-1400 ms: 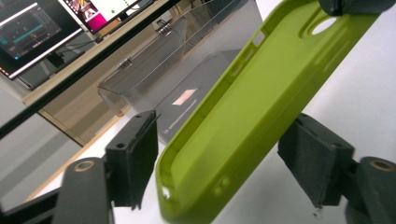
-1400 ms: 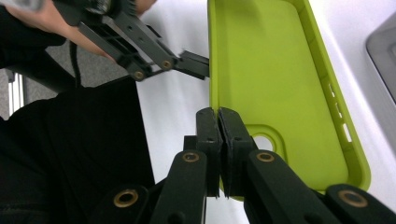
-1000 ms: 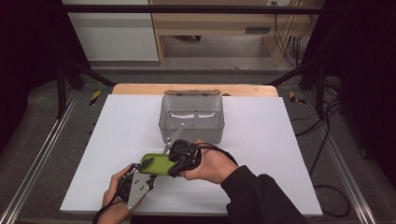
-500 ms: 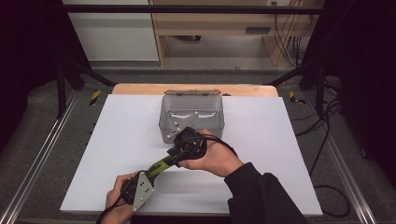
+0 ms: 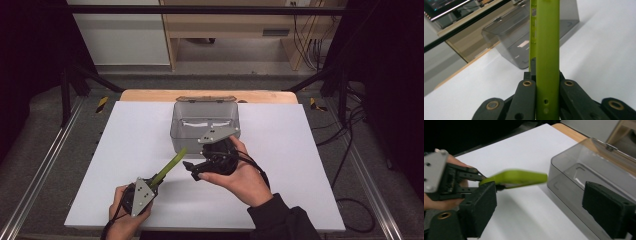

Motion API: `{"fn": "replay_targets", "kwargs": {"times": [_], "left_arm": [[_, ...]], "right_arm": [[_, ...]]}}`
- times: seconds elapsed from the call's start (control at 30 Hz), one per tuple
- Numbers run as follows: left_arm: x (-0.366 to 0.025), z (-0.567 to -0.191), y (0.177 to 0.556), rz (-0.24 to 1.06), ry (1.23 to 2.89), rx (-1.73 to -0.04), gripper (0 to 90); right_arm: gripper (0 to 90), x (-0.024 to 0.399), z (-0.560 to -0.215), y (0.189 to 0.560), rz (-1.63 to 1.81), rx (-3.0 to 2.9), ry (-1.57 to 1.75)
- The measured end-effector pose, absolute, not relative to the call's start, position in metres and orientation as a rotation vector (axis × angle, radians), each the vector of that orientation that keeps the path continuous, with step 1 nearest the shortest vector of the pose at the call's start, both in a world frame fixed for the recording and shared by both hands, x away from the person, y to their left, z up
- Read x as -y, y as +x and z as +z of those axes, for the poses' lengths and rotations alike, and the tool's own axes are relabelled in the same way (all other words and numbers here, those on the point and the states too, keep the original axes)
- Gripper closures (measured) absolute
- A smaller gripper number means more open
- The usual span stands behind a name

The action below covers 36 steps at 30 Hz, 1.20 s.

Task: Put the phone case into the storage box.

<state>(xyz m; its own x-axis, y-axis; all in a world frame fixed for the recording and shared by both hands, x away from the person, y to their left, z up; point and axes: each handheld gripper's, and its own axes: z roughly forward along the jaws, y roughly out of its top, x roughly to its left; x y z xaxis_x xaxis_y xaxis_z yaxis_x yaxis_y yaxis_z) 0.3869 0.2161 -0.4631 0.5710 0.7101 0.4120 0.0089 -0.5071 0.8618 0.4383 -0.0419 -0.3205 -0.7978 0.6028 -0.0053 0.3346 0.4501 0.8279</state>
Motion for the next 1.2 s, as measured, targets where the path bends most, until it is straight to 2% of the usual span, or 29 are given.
{"fn": "replay_targets", "kwargs": {"times": [0.1,0.47,1.2], "left_arm": [[-0.225,-0.462,0.389,0.96,1.861,-0.667,86.7],[-0.24,-0.46,0.392,0.897,1.755,-0.813,86.8],[-0.244,-0.463,0.39,0.807,1.661,-0.934,86.7]], "right_arm": [[7.7,0.045,-0.331,0.432,1.297,-2.327,0.886],[6.1,0.038,-0.372,0.419,1.319,-2.193,0.995],[5.1,0.026,-0.418,0.402,1.4,-2.051,1.164]]}}
